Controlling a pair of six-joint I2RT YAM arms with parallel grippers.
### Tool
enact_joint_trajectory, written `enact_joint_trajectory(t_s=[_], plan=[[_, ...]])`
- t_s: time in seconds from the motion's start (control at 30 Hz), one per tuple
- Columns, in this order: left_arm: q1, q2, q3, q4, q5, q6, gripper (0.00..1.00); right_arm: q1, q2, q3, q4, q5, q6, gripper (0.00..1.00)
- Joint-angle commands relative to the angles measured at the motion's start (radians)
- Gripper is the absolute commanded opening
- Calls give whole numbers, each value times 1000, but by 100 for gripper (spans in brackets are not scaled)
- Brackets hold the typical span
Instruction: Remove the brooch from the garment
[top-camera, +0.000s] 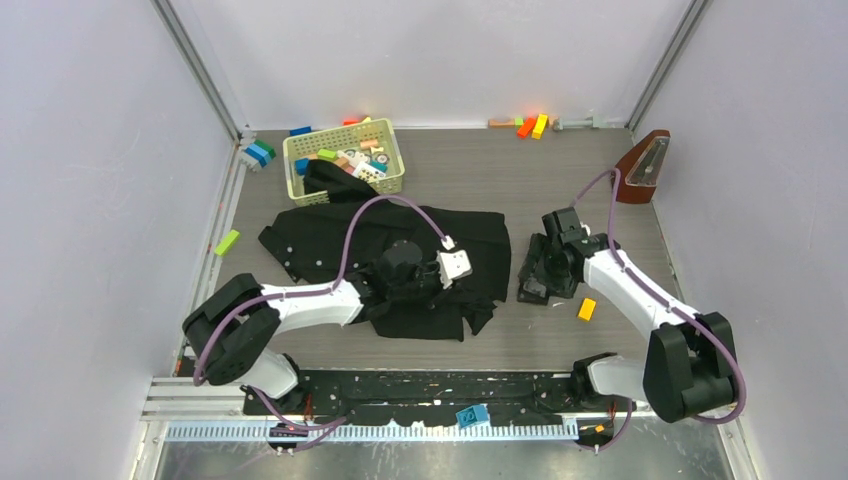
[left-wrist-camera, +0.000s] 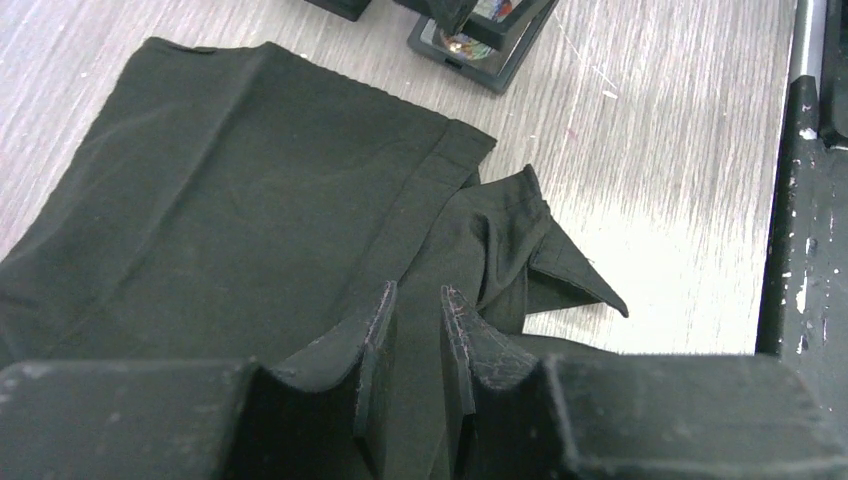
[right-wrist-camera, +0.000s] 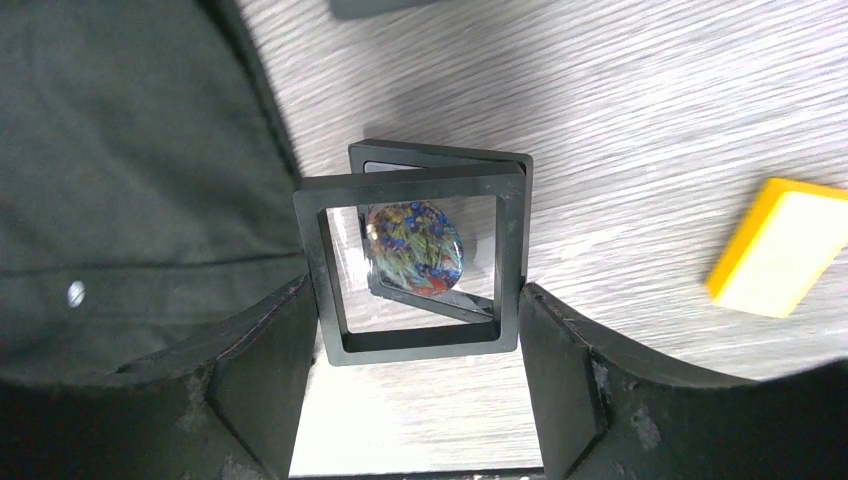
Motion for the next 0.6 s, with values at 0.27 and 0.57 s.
enact_joint_trajectory(t_s=[0.27, 0.57], plan=[[-3, -60, -63, 162, -91, -102, 24, -26, 221, 149, -102, 380, -4, 41], [-3, -56, -65, 156, -118, -97, 25, -87, 281, 183, -78, 405, -18, 87]])
